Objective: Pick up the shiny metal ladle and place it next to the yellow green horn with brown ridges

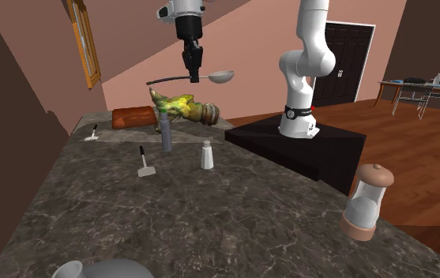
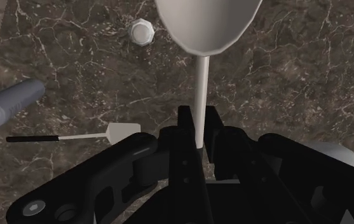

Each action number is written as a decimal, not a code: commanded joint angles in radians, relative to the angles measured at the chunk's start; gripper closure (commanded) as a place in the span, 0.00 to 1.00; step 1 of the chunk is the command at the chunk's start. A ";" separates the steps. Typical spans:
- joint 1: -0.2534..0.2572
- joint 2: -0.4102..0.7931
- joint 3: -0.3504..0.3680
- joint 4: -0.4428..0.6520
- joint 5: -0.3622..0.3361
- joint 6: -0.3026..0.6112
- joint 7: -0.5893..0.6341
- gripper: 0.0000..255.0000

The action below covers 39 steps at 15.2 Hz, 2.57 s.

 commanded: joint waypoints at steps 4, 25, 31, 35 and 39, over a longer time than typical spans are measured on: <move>-0.057 -0.073 -0.061 -0.087 -0.008 0.001 -0.116 1.00; -0.173 -0.084 -0.205 -0.245 -0.029 0.121 -0.379 1.00; -0.172 -0.044 -0.206 -0.286 -0.013 0.201 -0.396 1.00; -0.172 -0.012 -0.207 -0.309 0.000 0.254 -0.409 1.00; -0.171 0.023 -0.206 -0.329 0.016 0.306 -0.424 1.00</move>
